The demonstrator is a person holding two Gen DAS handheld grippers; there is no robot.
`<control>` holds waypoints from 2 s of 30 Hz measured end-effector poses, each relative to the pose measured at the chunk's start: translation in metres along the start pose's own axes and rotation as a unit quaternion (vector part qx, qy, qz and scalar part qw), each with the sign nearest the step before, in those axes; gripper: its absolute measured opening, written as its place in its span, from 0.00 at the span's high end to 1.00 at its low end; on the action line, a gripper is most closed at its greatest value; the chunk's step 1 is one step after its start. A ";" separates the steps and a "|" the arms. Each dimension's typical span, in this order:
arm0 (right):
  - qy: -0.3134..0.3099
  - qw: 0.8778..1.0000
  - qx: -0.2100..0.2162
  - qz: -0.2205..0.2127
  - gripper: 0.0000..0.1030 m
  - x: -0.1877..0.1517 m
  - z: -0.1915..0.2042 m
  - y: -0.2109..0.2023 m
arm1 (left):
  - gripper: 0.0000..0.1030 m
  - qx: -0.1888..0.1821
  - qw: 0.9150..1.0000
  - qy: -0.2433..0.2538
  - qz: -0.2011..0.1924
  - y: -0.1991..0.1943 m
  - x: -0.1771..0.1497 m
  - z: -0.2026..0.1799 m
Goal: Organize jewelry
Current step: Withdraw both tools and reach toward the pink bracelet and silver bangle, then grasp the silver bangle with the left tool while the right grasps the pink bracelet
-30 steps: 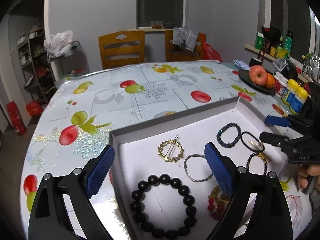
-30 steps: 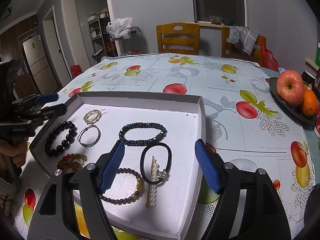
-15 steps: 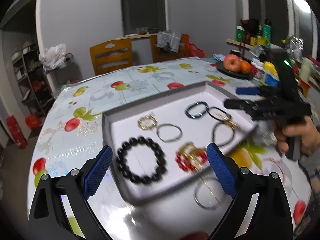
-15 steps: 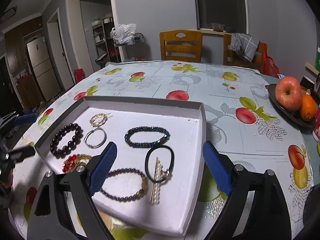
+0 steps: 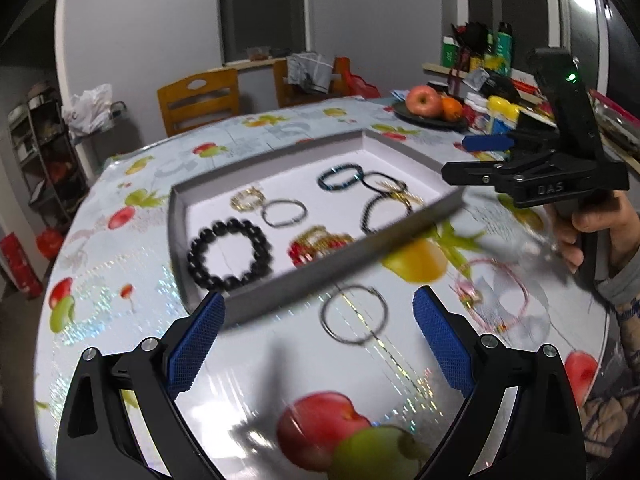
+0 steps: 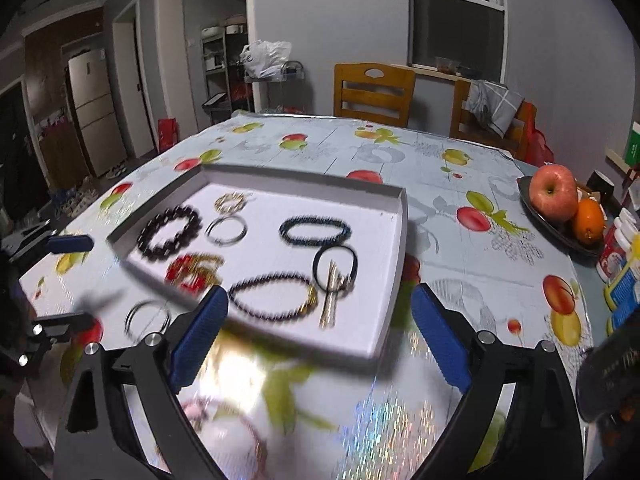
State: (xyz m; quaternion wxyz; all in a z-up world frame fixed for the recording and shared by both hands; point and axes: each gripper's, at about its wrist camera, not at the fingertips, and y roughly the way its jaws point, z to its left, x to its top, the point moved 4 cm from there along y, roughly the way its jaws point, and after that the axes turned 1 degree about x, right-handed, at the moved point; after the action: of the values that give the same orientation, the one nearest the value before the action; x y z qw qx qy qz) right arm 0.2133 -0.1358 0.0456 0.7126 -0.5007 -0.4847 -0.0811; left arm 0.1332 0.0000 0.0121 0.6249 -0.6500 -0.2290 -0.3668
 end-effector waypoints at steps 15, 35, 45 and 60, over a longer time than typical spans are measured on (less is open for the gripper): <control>-0.007 0.998 0.036 0.048 0.09 -0.055 0.024 -0.020 | 0.08 -0.002 0.998 0.008 0.067 0.034 -0.003 -0.009; -0.006 0.995 0.045 0.083 0.27 -0.075 0.027 -0.019 | 0.52 -0.035 0.995 0.008 0.096 0.050 -0.004 -0.018; -0.008 0.994 0.047 0.101 0.68 -0.081 0.028 -0.013 | 0.51 -0.033 0.995 0.012 0.097 0.050 -0.004 -0.019; -0.018 0.995 0.045 0.086 0.94 -0.079 0.030 -0.019 | 0.53 -0.039 0.994 0.031 0.094 0.049 -0.004 -0.029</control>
State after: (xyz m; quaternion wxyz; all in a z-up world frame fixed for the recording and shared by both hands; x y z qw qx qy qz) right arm 0.1426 -0.1504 -0.0021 0.7301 -0.5093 -0.4554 0.0113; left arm 0.1622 -0.0329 -0.0244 0.6377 -0.6809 -0.1333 -0.3347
